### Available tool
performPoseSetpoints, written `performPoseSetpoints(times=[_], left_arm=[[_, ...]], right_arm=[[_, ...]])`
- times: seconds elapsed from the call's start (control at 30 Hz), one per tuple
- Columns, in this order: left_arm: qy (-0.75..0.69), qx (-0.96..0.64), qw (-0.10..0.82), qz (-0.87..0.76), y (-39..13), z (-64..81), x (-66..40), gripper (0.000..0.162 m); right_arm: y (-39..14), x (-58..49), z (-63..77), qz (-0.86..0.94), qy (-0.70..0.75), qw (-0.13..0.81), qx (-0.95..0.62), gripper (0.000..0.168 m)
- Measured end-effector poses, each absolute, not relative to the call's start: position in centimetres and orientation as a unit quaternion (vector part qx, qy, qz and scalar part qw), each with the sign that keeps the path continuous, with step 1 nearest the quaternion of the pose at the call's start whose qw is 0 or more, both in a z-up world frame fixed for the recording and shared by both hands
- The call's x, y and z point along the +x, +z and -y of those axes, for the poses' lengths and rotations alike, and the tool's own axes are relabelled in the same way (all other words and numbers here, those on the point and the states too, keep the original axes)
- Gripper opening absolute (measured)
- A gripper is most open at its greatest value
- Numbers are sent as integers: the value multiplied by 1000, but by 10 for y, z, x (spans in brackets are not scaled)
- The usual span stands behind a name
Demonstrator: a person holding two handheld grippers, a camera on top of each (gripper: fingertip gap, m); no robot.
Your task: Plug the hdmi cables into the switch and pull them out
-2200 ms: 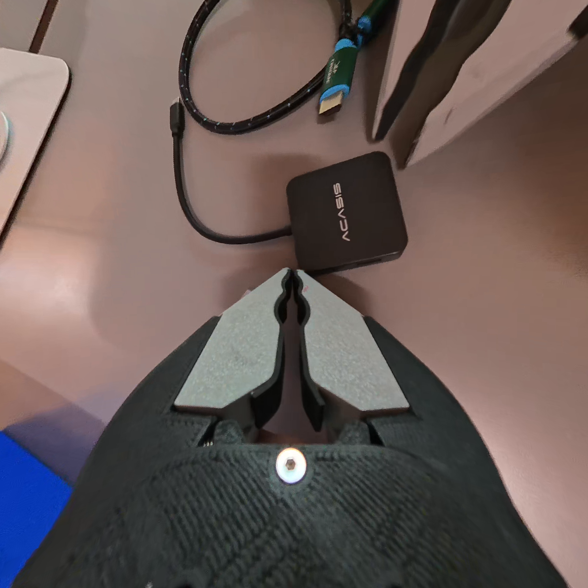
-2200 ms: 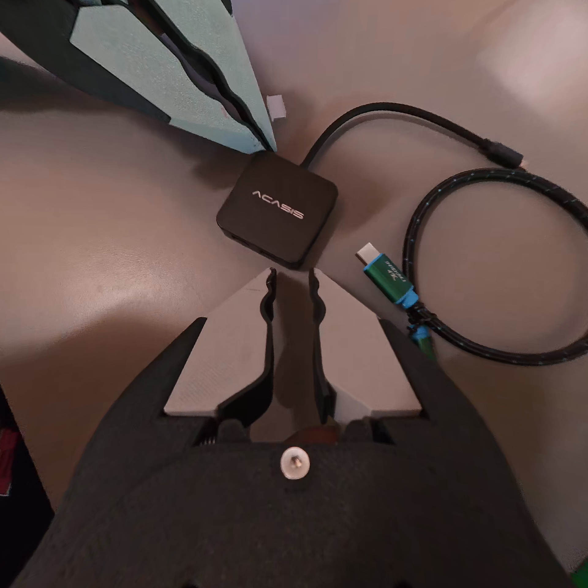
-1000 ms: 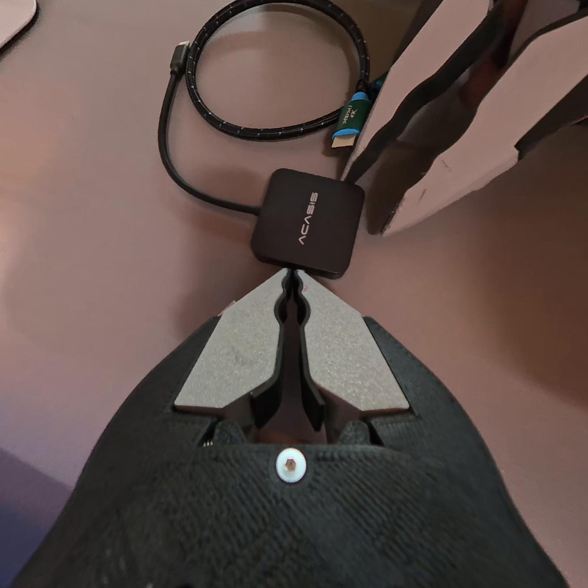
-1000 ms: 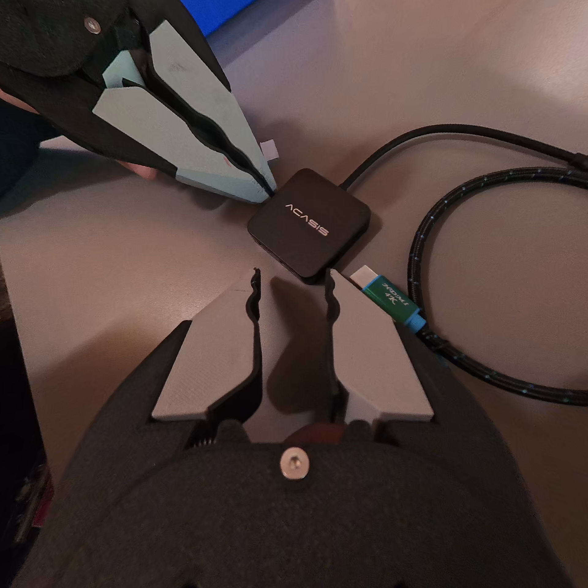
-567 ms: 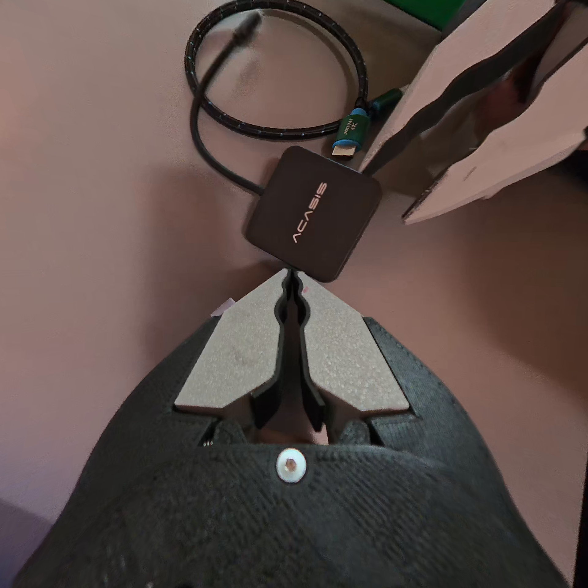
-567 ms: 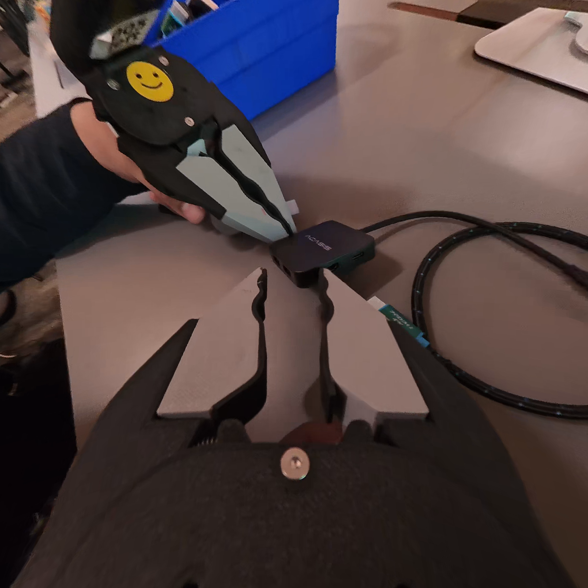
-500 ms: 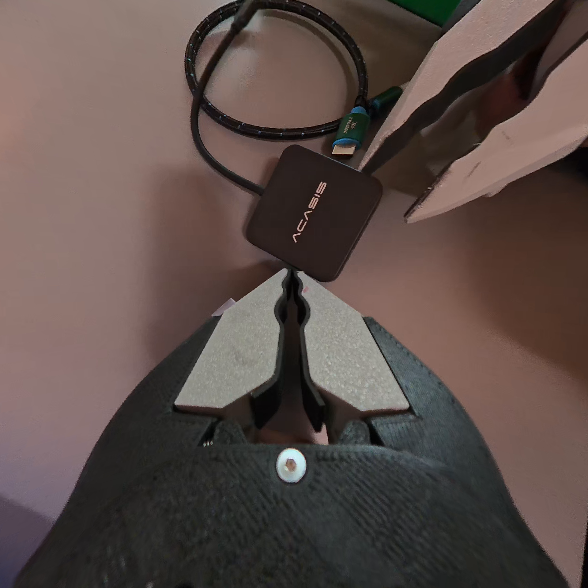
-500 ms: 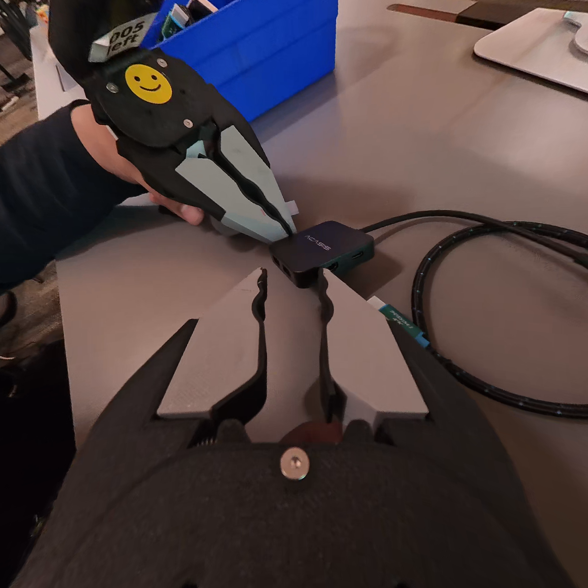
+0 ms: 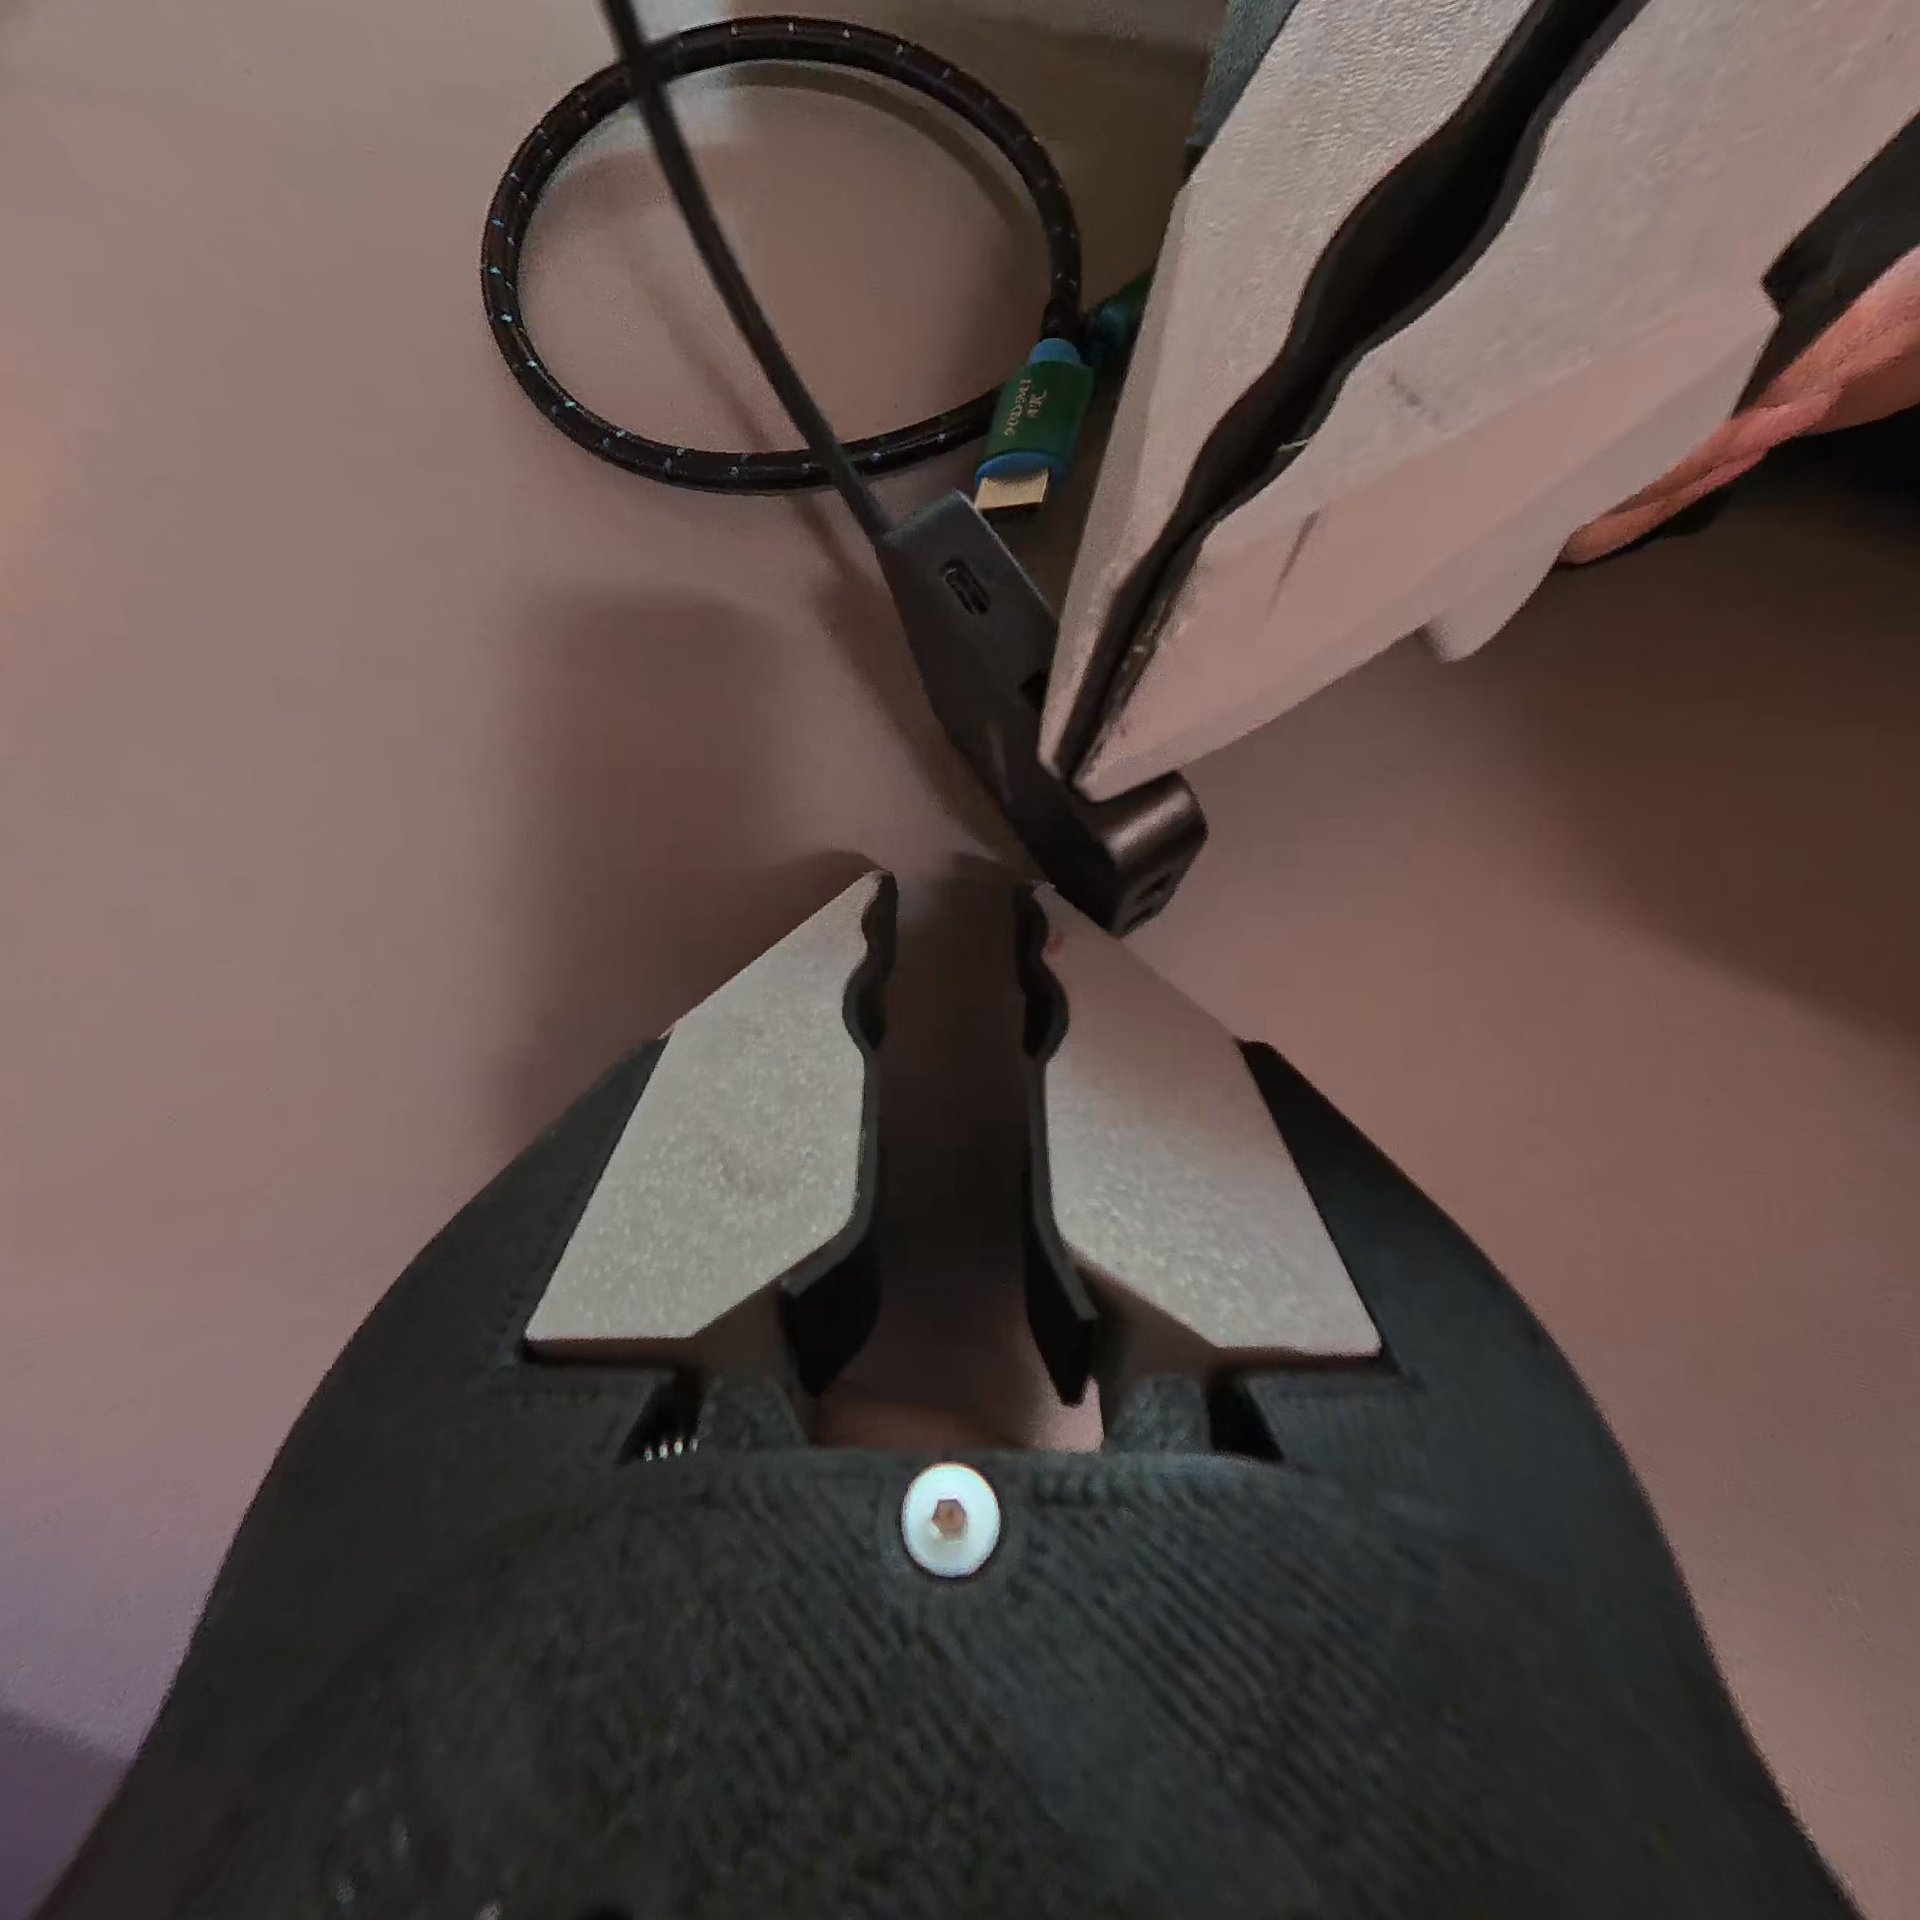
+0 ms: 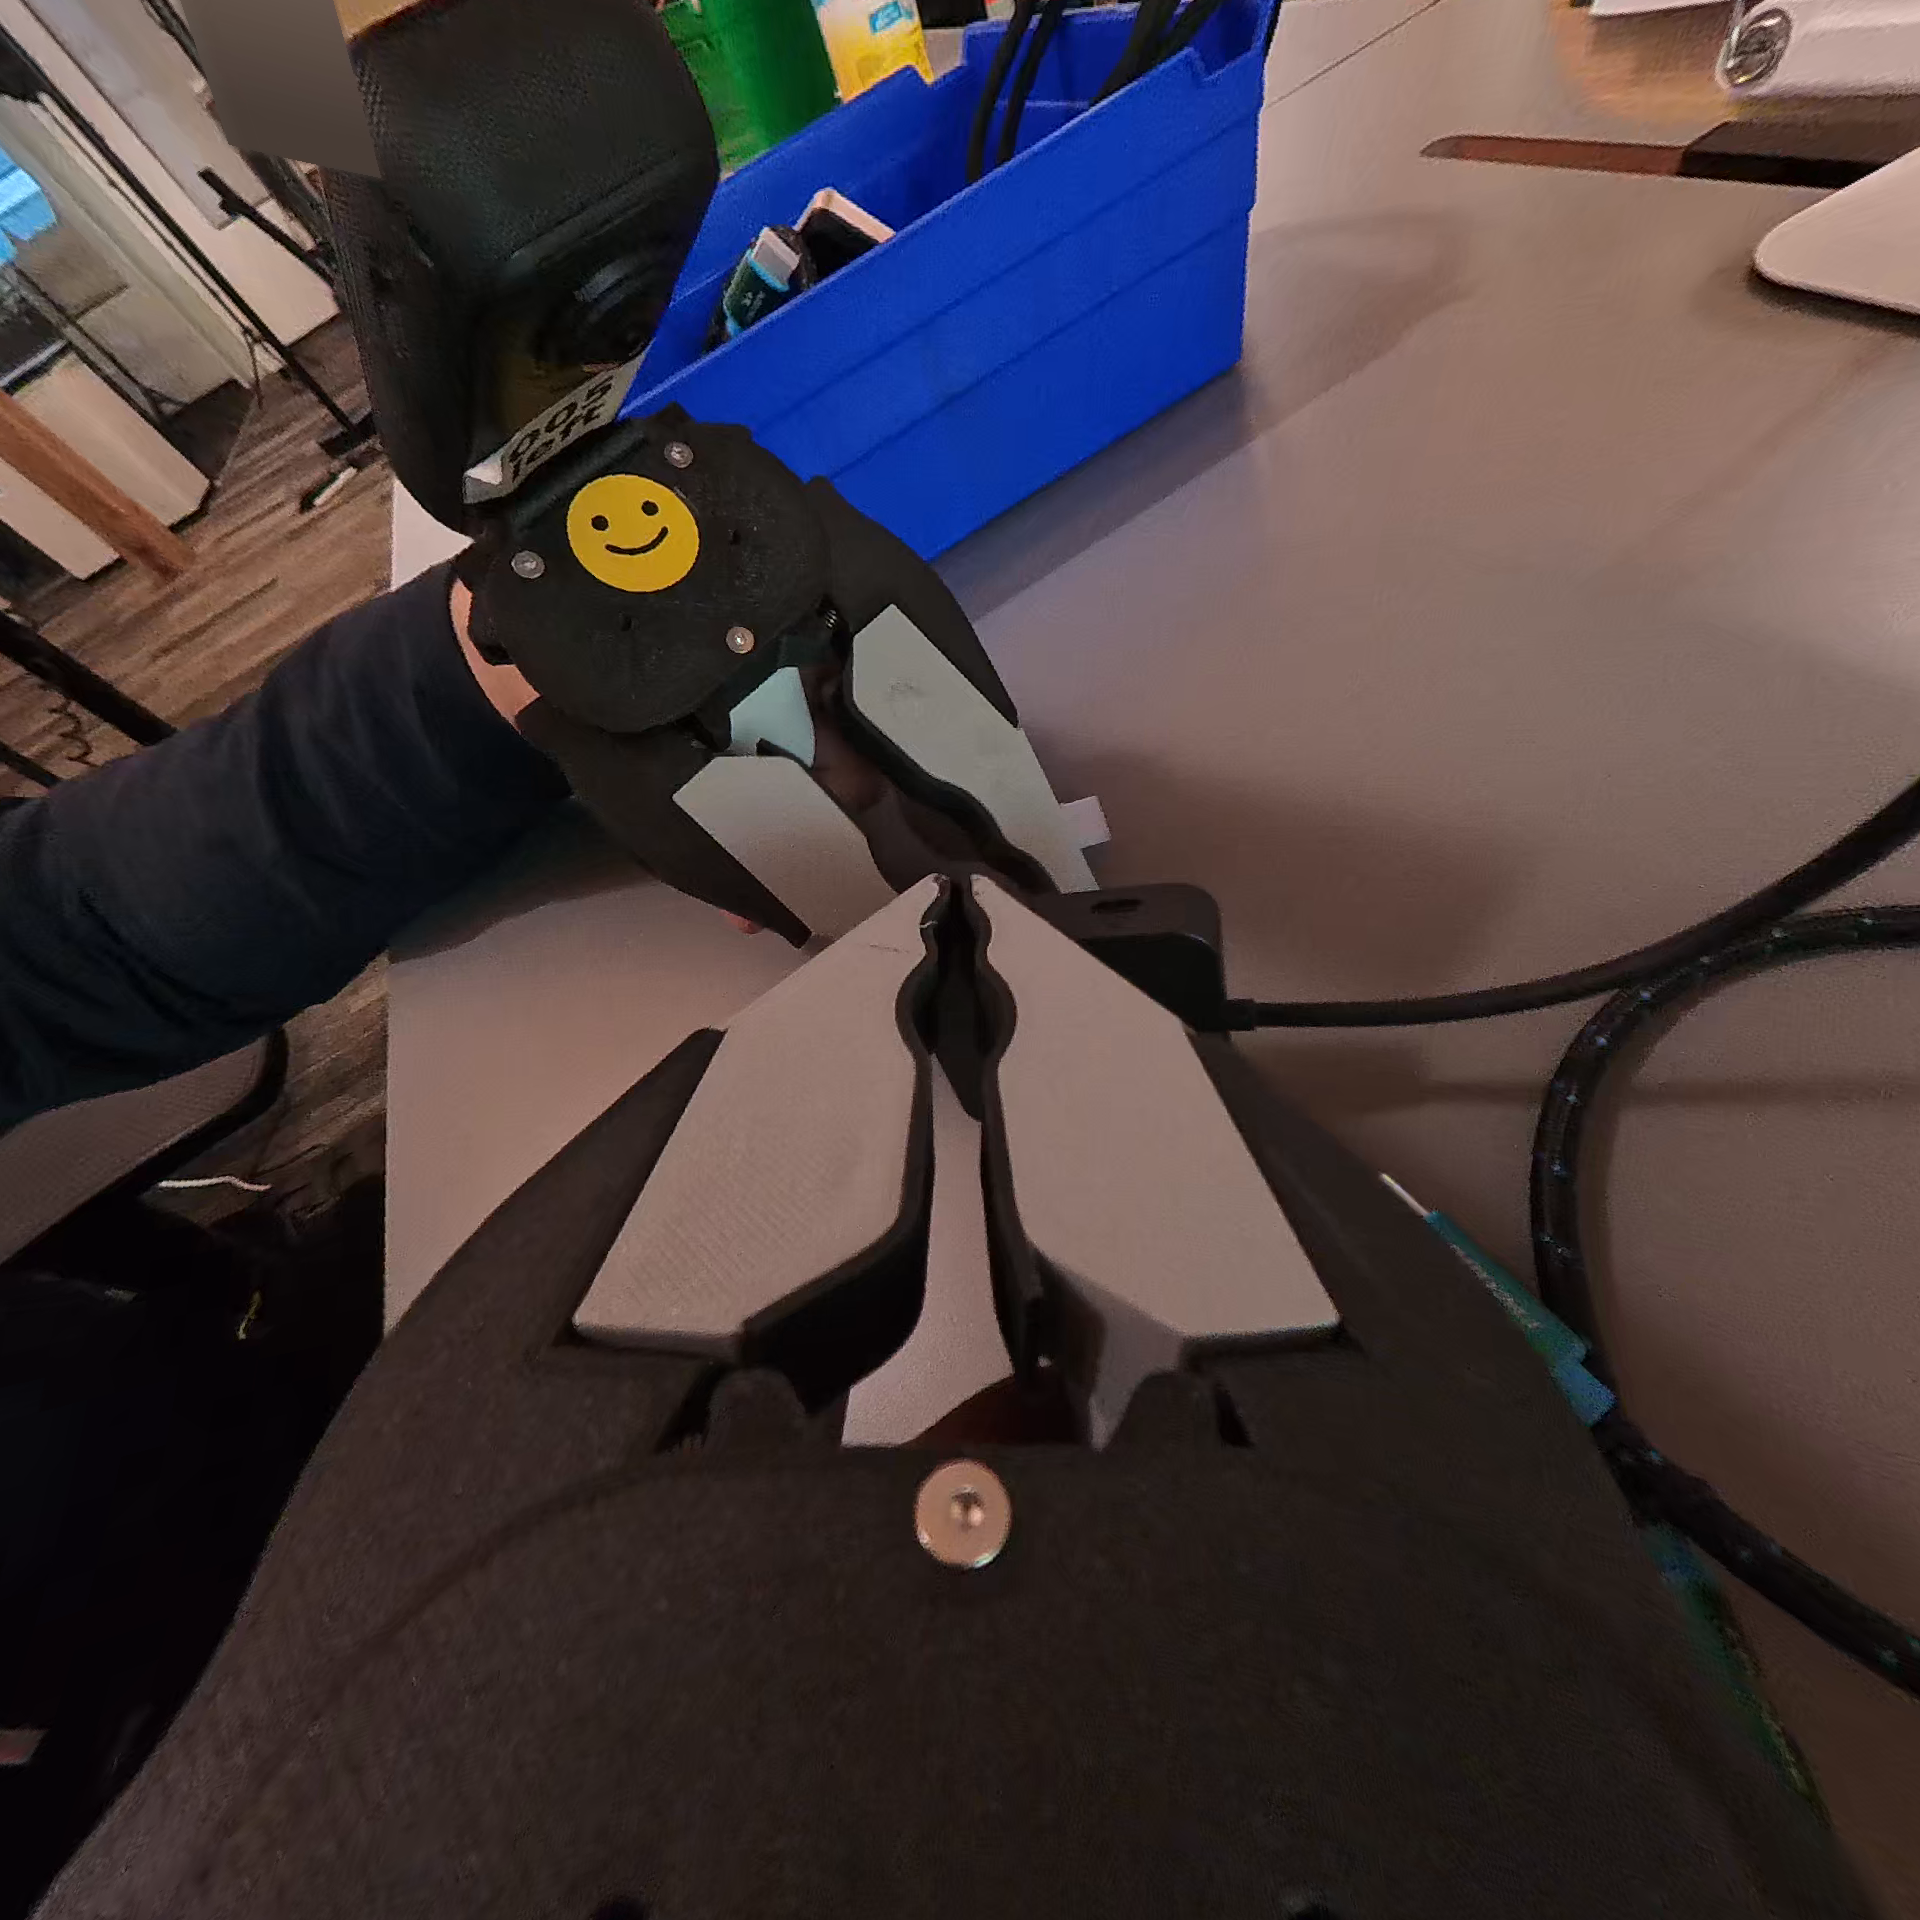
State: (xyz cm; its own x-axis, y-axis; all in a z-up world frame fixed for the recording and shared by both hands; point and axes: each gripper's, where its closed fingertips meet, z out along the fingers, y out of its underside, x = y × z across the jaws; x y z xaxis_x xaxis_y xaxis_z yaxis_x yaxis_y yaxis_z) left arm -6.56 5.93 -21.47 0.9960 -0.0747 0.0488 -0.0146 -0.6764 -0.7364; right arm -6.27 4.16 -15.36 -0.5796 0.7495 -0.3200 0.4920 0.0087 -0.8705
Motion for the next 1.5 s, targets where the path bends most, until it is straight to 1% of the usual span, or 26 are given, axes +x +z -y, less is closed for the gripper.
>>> performPoseSetpoints(times=[0.03, 0.1, 0.23, 0.27, 0.33, 0.37, 0.47, 0.5, 0.6, 0.63, 0.67, 0.7, 0.8, 0.83, 0.87, 0.93, 1.07, 1.17, 1.3, 1.5], left_arm=[[-38, -915, 401, -30, -215, -59, -64, 25], [-33, -916, 398, -45, -215, -56, -62, 34], [-39, -920, 383, -68, -216, -48, -54, 60], [-42, -921, 382, -71, -215, -49, -51, 64], [-44, -921, 378, -81, -216, -50, -43, 68], [-37, -922, 376, -86, -217, -52, -40, 72], [-10, -920, 381, -92, -215, -59, -34, 74], [7, -919, 385, -89, -214, -63, -35, 73], [82, -910, 401, -71, -209, -73, -48, 55], [102, -905, 405, -76, -208, -75, -50, 55], [119, -902, 407, -83, -207, -77, -50, 46], [140, -897, 410, -88, -207, -79, -52, 34], [206, -880, 415, -107, -204, -82, -65, 16], [219, -872, 425, -108, -199, -82, -71, 13], [220, -865, 437, -112, -194, -83, -73, 12], [227, -853, 458, -104, -184, -82, -82, 12], [291, -808, 492, -142, -167, -79, -102, 12], [294, -778, 530, -163, -156, -77, -102, 12], [303, -740, 565, -204, -141, -76, -89, 12], [281, -693, 615, -251, -125, -73, -63, 12]], right_arm=[[-154, -62, -41, 702, 546, 117, -442, 0], [-154, -60, -43, 702, 549, 121, -438, 0], [-153, -59, -47, 688, 560, 118, -446, 0], [-153, -59, -47, 686, 562, 117, -448, 0], [-153, -59, -47, 685, 561, 121, -449, 0], [-153, -59, -47, 685, 560, 123, -449, 0], [-153, -60, -46, 688, 555, 131, -449, 0], [-153, -60, -46, 688, 555, 132, -448, 0], [-153, -60, -47, 687, 557, 130, -448, 0], [-153, -61, -48, 685, 558, 131, -449, 0], [-153, -61, -48, 684, 559, 132, -450, 0], [-153, -61, -49, 683, 561, 131, -450, 0], [-152, -59, -52, 682, 565, 127, -447, 0], [-152, -57, -53, 682, 567, 124, -445, 0], [-151, -57, -55, 679, 569, 124, -447, 0], [-151, -55, -64, 680, 560, 138, -452, 8], [-152, -49, -85, 686, 538, 182, -455, 10], [-161, -46, -99, 699, 502, 217, -461, 12], [-166, -45, -113, 699, 474, 249, -473, 24], [-135, -42, -112, 659, 540, 265, -452, 35]])
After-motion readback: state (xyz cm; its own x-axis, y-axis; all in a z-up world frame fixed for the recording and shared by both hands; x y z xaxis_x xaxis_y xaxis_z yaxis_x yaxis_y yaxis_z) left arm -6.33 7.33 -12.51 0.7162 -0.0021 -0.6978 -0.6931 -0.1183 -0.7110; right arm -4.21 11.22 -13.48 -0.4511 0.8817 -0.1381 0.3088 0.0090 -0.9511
